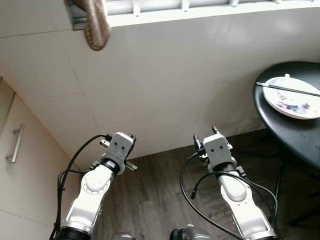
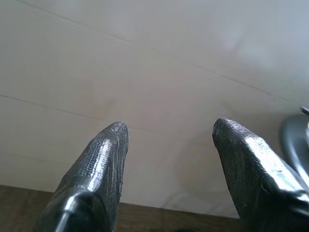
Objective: Kitchen organization
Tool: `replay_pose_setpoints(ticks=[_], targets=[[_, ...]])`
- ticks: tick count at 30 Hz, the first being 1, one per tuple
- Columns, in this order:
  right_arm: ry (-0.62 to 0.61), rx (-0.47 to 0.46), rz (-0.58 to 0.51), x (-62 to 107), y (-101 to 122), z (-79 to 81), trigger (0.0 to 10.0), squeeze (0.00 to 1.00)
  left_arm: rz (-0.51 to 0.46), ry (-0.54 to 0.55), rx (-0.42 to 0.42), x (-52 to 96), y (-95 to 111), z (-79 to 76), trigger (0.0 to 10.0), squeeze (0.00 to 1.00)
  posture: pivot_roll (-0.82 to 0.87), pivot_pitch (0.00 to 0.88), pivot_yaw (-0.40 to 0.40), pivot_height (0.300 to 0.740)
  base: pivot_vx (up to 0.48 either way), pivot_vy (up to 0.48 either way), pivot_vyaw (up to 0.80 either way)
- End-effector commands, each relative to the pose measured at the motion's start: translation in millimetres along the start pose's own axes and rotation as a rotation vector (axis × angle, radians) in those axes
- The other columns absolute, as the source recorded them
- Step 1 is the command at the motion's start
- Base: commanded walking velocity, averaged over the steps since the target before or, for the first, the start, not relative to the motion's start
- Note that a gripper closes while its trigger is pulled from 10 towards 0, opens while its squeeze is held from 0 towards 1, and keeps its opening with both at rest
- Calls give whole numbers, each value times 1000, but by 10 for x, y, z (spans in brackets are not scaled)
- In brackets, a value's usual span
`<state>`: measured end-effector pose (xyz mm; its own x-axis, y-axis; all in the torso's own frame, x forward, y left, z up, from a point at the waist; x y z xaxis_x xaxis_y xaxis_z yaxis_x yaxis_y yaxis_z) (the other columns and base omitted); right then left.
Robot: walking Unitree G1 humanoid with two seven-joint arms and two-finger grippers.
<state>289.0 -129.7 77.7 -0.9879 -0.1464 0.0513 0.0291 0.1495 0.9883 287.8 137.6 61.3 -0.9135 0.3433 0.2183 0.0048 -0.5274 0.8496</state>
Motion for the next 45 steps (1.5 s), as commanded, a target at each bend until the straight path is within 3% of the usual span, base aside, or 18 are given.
replay_pose_setpoints(ticks=[1,14,28,30,33,35,39,45], targets=[[-42,-15,19,-4,-19,-106,10000,0,-17,-12,8,-17,37,-40,10000,0,129,0,-17,740,0,-480,-800],[-43,31,-11,-59,74,-160,10000,0,-15,24,64,-48,39,18,10000,0,126,0,-21,740,0,-162,-800],[-51,191,-35,-127,134,-289,10000,0,-22,22,80,-73,57,18,10000,0,129,0,-27,740,0,0,0],[-88,281,3,-136,73,-424,10000,0,-20,23,80,-76,55,13,10000,0,130,0,-30,740,0,0,0],[-117,308,29,-138,37,-523,10000,0,-18,24,80,-78,51,13,10000,0,130,0,-30,740,0,0,0],[-180,381,80,-132,-20,-706,10000,0,-15,25,79,-79,43,15,10000,0,130,0,-30,740,0,0,0],[-259,437,145,-116,-84,-1018,10000,0,-10,25,78,-81,30,12,10000,0,132,0,-30,740,0,0,0],[-264,502,163,-131,-80,-1190,10000,0,-8,19,79,-85,24,-5,10000,0,129,0,-31,740,0,0,0]])
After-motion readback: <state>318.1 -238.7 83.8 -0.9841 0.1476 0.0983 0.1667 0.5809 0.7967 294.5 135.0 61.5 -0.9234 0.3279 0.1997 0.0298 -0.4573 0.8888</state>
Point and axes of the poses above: a point about 5 cm out from each wrist's last joint towards the gripper, its own x axis pointing back from the gripper into the wrist, its own y axis along the axis of the wrist's last joint, z = x × y, the point moved 4 cm from there along -x, pointing out of the wrist towards the gripper, and after that the axes turned 13 degrees about -x, right-handed, at the moved point
